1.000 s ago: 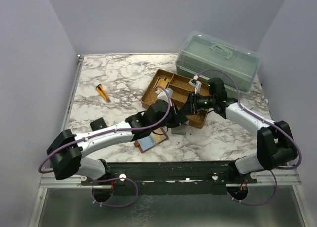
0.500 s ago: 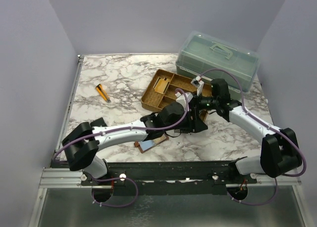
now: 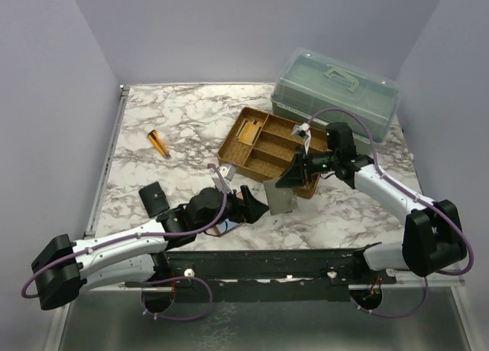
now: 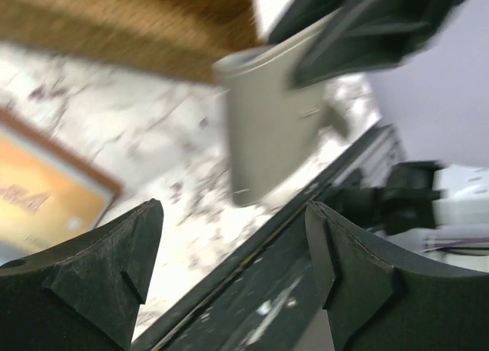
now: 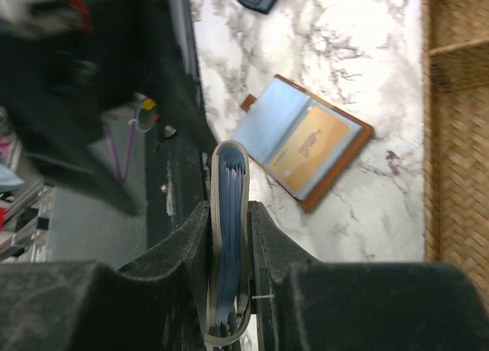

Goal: Take the credit cards out of the card holder
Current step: Open the card holder.

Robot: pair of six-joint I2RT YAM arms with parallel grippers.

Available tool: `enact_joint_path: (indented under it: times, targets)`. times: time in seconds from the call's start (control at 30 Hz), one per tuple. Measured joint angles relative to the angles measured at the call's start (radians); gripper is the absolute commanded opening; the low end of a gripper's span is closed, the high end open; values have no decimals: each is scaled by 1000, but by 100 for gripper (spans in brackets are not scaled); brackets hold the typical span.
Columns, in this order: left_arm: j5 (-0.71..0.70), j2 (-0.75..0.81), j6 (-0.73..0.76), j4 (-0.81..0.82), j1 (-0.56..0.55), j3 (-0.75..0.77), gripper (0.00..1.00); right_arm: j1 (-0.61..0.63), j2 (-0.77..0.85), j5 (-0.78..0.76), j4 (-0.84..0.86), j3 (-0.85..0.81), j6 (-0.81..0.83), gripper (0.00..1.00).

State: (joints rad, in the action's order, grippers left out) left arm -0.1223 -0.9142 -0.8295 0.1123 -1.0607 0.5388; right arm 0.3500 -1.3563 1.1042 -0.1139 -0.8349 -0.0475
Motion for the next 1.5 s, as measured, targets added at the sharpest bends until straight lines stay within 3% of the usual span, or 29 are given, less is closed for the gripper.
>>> enact_joint_path:
  times: [0.13,0.37,0.5,0.6,0.67,0.8,0.97,1.17,1.37,1.43,1.5]
  targets:
    - [-1,-35,8,54,7,-126,81,-7,0,80,1,0,5,4]
    - [60,-175,42,269,19,-102,80,-12,0,153,3,0,4,5]
    - [116,-262,46,349,33,-69,73,-12,-2,190,9,0,4,5]
    - [163,-315,35,409,51,-58,37,-12,-5,203,16,0,5,8]
    - [215,-335,19,461,68,-58,22,-16,-7,203,24,0,8,14]
    - [331,-339,2,529,106,-68,1,-27,-9,219,46,0,13,42]
    - [417,-295,5,575,156,-117,0,-24,-9,245,29,-1,24,64]
    - [503,-146,28,583,274,-189,0,-24,-47,303,-91,-43,133,67]
    - [643,-125,47,625,332,-187,0,-22,-65,361,-204,-57,233,64]
    - [704,-144,51,634,338,-175,0,-22,-65,363,-220,-58,246,70]
    - [743,-164,55,639,341,-160,0,-22,-64,364,-234,-60,255,83]
